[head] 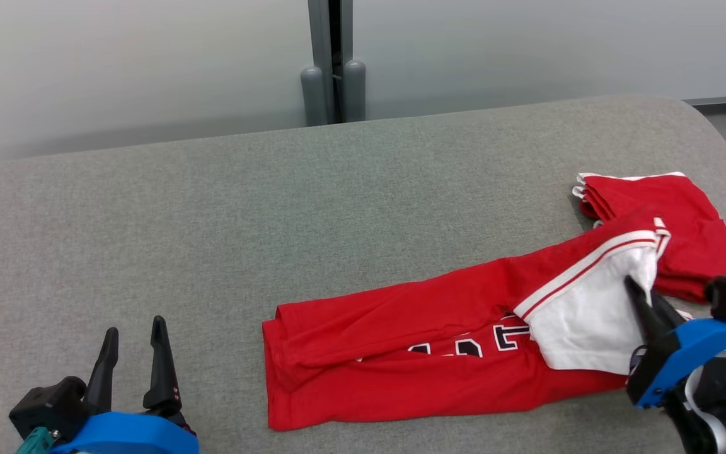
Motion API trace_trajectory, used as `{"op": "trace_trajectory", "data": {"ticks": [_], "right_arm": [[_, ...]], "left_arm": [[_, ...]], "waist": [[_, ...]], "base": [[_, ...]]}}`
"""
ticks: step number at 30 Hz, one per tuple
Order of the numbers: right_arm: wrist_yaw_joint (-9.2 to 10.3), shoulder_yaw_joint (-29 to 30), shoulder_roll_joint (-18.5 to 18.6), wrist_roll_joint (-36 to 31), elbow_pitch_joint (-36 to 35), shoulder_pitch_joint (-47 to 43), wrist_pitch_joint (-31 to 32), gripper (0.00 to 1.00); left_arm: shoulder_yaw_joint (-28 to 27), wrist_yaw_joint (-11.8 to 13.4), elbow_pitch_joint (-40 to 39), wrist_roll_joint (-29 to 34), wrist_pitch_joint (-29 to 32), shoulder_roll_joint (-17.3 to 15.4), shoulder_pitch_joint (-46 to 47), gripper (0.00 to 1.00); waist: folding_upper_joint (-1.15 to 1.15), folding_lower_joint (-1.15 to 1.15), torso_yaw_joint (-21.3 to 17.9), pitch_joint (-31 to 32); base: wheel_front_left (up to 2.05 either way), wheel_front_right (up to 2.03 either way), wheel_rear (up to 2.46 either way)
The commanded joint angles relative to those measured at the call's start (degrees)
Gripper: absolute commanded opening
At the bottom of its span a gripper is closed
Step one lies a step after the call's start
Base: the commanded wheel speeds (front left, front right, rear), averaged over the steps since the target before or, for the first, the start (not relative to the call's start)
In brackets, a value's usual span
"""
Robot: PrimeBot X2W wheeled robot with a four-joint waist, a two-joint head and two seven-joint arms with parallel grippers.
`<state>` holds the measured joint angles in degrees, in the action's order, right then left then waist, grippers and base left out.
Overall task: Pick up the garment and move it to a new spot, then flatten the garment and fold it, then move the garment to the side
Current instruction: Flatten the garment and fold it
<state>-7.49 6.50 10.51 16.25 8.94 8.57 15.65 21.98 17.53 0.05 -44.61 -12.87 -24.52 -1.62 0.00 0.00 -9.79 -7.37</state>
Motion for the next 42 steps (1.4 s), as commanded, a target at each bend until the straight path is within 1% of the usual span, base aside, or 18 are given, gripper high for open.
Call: {"op": "trace_trajectory", "data": {"ticks": [1,7,11,14,18,20,25,26,28,29,30,31,32,34,35,36,39,42], "right_arm": [[-0.01,-1.14,-1.04,1.18,-1.82,-1.02,0.81,0.0],[-0.01,-7.8,-4.93,5.33,-7.0,-1.92,3.75,0.0],[-0.01,-14.65,-6.87,8.66,-6.38,0.06,3.9,0.0],[-0.01,-20.21,-7.53,10.43,-3.16,2.24,2.58,0.0],[-0.01,-27.9,-7.57,16.52,2.94,5.72,-0.97,0.0],[-0.01,-31.25,-7.57,18.38,6.43,7.57,-2.79,0.0],[-0.01,-37.06,-7.57,24.09,14.11,12.05,-6.72,0.0],[-0.01,-37.06,-7.57,24.09,14.11,12.05,-6.72,0.0],[-0.01,-39.13,-7.6,25.61,17.15,13.95,-8.0,0.0],[-0.01,-41.22,-7.62,27.59,19.75,15.66,-9.36,0.02],[-0.01,-41.22,-7.62,27.59,19.75,15.66,-9.36,0.02],[-0.01,-43.5,-7.61,29.87,21.9,17.17,-10.4,0.29],[-0.01,-43.5,-7.61,29.87,21.9,17.17,-10.4,0.29],[-0.01,-46.39,-7.61,32.31,23.33,18.72,-11.32,0.49],[-0.01,-47.82,-7.62,33.25,23.79,19.44,-11.96,0.92],[-0.01,-49.31,-7.59,34.37,24.27,20.04,-12.47,1.0],[-0.01,-52.81,-7.59,36.92,24.88,21.69,-14.63,1.0],[-0.01,-54.91,-7.57,38.33,24.69,23.4,-17.93,1.0]], "left_arm": [[0.14,-0.25,0.27,0.16,0.11,0.1,1.13,1.0],[-0.03,-0.37,0.93,-0.22,-0.09,0.2,1.2,1.0],[-0.17,-0.38,1.2,-0.54,-0.34,0.47,1.27,1.0],[-0.09,-0.58,1.4,-0.55,-0.36,0.64,1.63,1.0],[0.38,-0.81,1.61,-0.37,-0.2,0.97,2.34,1.0],[0.66,-0.94,1.75,-0.34,-0.19,1.26,2.5,1.0],[1.06,-1.25,2.35,-0.29,-0.42,1.86,2.89,1.0],[1.06,-1.25,2.35,-0.29,-0.42,1.86,2.89,1.0],[1.27,-1.33,2.56,-0.19,-0.46,2.01,3.01,1.0],[1.5,-1.35,2.77,-0.22,-0.51,2.18,3.26,1.0],[1.5,-1.35,2.77,-0.22,-0.51,2.18,3.26,1.0],[1.58,-1.46,3.0,-0.26,-0.53,2.22,3.37,1.0],[1.58,-1.46,3.0,-0.26,-0.53,2.22,3.37,1.0],[1.65,-1.75,3.34,-0.3,-0.6,2.23,3.38,1.0],[1.72,-1.82,3.49,-0.27,-0.62,2.26,3.46,1.0],[1.81,-1.83,3.56,-0.21,-0.62,2.31,3.55,1.0],[2.04,-1.77,3.76,-0.12,-0.59,2.49,3.82,1.0],[2.04,-1.75,3.9,-0.17,-0.65,2.42,3.7,1.0]], "waist": [[0.0,0.0,0.48,0.15],[0.0,0.0,2.3,0.82],[0.0,0.0,3.16,1.17],[0.0,0.0,3.8,1.34],[0.0,0.0,5.19,1.37],[0.0,0.0,5.97,1.3],[0.0,0.0,7.47,0.9],[0.0,0.0,7.47,0.9],[0.0,0.0,7.89,0.77],[0.0,0.0,8.24,0.67],[0.0,0.0,8.24,0.67],[0.0,0.0,8.47,0.62],[0.0,0.0,8.47,0.62],[0.0,0.0,8.6,0.59],[0.0,0.0,8.62,0.58],[0.0,0.0,8.62,0.58],[0.0,0.0,8.49,0.67],[0.0,0.0,8.11,0.82]], "base": [[0.0,0.0,0.0],[0.0,0.0,0.0],[0.0,0.0,0.0],[0.0,0.0,0.0],[0.0,0.0,0.0],[0.0,0.0,0.0],[0.0,0.0,0.0],[0.0,0.0,0.0],[0.0,0.0,0.0],[0.0,0.0,0.0],[0.0,0.0,0.0],[0.0,0.0,0.0],[0.0,0.0,0.0],[0.0,0.0,0.0],[0.0,0.0,0.0],[0.0,0.0,0.0],[0.0,0.0,0.0],[0.0,0.0,0.0]]}}
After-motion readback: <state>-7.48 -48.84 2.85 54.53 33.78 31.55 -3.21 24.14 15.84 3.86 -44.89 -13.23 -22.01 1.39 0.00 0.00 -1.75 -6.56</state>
